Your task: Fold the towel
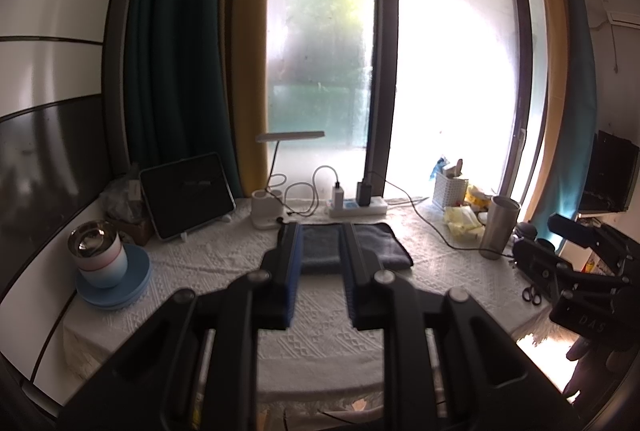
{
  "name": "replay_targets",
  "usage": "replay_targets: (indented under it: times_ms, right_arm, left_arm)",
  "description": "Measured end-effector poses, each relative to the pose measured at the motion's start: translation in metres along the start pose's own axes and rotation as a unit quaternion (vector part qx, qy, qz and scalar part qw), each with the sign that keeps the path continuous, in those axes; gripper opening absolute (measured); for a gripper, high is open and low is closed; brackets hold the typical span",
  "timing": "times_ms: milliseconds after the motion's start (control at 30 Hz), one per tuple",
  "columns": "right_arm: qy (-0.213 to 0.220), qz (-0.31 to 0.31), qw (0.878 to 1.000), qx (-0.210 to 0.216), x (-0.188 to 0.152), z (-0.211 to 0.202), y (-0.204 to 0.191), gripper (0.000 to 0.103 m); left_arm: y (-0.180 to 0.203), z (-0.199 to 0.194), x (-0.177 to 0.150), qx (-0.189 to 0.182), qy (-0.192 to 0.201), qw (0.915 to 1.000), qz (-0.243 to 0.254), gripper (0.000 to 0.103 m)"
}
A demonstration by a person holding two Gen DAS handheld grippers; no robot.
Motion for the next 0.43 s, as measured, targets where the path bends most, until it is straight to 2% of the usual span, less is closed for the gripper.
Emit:
replay_targets:
  times_ms: [433]
  right_arm:
    - [-0.001, 0.0, 1.0, 0.0, 0.0, -0.0001, 0.0002, 0.073]
  left_arm:
    - [0.0021, 0.0036, -0.0014, -0.006, -0.004, 1.0, 0.004, 0.02]
Point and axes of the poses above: each gripper's, at about its wrist camera, not at the fingertips, and z roughly the way its jaws point, y to its right, x to its top, the point moved 4 cm from there along z, roughly the way its jaws point, and after that the axes turned 5 degrees about -z, right-handed, at the moved point
